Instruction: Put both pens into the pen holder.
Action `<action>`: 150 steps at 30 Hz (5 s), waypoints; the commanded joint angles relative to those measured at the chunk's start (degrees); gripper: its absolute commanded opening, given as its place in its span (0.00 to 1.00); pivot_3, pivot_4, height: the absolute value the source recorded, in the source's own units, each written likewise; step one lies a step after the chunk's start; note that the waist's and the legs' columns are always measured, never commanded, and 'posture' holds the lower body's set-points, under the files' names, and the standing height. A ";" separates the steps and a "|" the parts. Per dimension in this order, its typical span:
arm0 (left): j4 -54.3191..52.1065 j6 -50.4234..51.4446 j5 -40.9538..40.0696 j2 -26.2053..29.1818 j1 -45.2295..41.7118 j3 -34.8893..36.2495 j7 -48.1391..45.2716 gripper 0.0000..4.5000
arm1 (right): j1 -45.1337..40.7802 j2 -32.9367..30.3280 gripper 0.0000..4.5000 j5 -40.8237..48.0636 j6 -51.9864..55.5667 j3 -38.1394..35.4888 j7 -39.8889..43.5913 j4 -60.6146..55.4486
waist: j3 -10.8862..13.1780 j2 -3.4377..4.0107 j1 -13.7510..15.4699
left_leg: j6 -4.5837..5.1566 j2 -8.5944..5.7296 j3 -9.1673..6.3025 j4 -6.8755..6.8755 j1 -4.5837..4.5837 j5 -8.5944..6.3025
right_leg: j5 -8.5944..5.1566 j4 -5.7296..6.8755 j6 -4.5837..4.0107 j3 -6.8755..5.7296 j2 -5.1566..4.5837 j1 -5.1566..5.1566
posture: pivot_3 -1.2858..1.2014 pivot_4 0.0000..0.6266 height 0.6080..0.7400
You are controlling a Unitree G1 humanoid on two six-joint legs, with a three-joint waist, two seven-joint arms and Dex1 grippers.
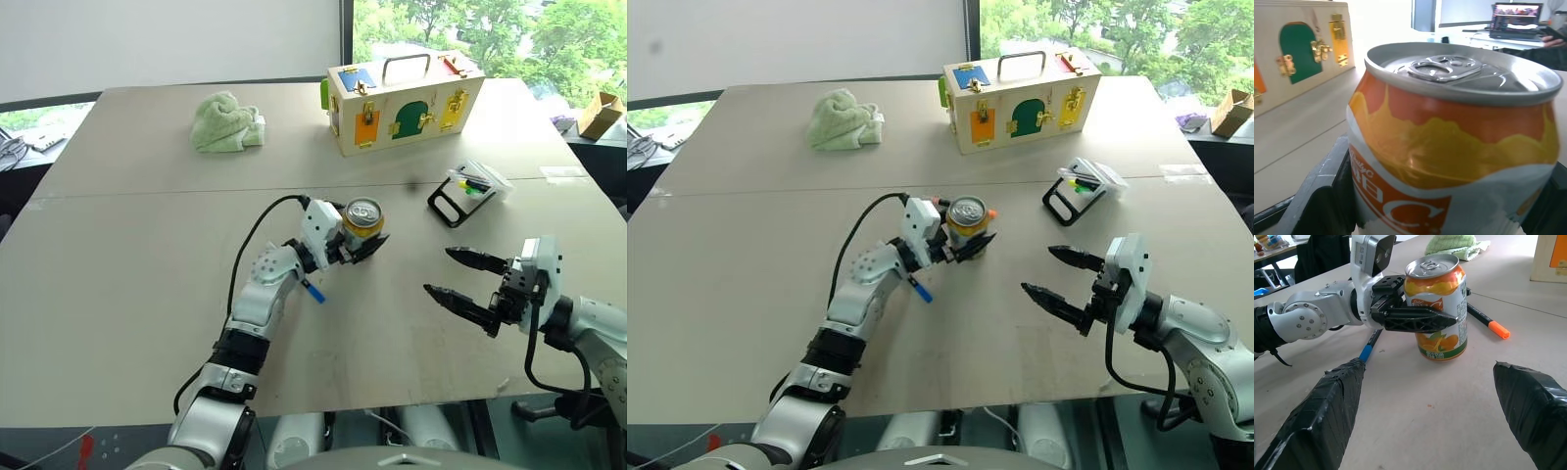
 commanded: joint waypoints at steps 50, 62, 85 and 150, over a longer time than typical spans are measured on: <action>-22.56 13.68 -15.40 15.51 25.01 43.68 21.15 0.99 | -22.25 7.88 1.00 5.60 -3.08 9.01 14.91 10.23 | 0.18 -0.41 0.00 | 0.01 0.05 -0.11 -0.04 -0.02 -0.03 | 0.00 -0.10 -0.03 -0.16 -0.22 0.00 | 0.52 0.24 1.00; -35.17 25.15 -34.20 21.15 17.37 44.89 22.17 0.99 | -22.55 8.32 1.00 4.70 -4.11 9.03 15.89 12.08 | 0.20 -0.40 -0.33 | -0.01 0.02 -0.11 -0.12 0.01 -0.02 | 0.00 -0.11 -0.04 -0.17 -0.24 -0.01 | 0.52 0.24 1.00; -46.52 47.92 -24.84 14.08 30.55 12.43 31.89 0.99 | -18.54 5.73 1.00 3.23 -3.32 7.72 13.94 8.77 | 0.18 -0.16 0.20 | -0.01 -0.05 -0.11 -0.35 0.03 -0.01 | 0.00 -0.35 -0.03 -0.13 -0.22 0.03 | 0.52 0.24 1.00; -44.51 43.06 -17.69 14.69 29.49 20.24 14.25 0.99 | -16.83 0.95 1.00 -11.25 -9.07 12.17 12.77 12.33 | -0.40 0.16 0.05 | 0.04 -0.05 0.01 -1.36 0.79 -0.08 | -0.03 -1.59 -0.06 -0.05 -0.28 0.85 | 0.52 0.24 1.00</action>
